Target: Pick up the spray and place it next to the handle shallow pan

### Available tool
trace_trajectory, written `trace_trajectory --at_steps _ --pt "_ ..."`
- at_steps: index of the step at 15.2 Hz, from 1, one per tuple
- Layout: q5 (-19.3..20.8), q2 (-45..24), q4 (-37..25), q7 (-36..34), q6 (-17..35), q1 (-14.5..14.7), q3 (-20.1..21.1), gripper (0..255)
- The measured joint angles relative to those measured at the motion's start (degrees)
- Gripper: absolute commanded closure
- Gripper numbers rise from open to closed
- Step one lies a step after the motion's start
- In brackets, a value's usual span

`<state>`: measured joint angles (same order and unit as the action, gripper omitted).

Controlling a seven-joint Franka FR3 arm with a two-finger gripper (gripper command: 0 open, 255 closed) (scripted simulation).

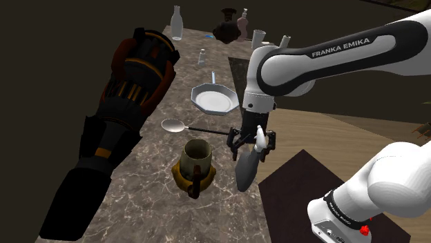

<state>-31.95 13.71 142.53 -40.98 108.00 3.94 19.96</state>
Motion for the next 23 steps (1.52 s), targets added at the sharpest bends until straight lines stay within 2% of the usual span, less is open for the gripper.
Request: trace_trajectory --at_steps 10,23 --pt "0.00 0.02 -0.01 0.00 0.01 -0.01 -0.01 255" --pt "0.90 5.10 -4.80 -2.98 -9.45 -0.26 -1.50 255"
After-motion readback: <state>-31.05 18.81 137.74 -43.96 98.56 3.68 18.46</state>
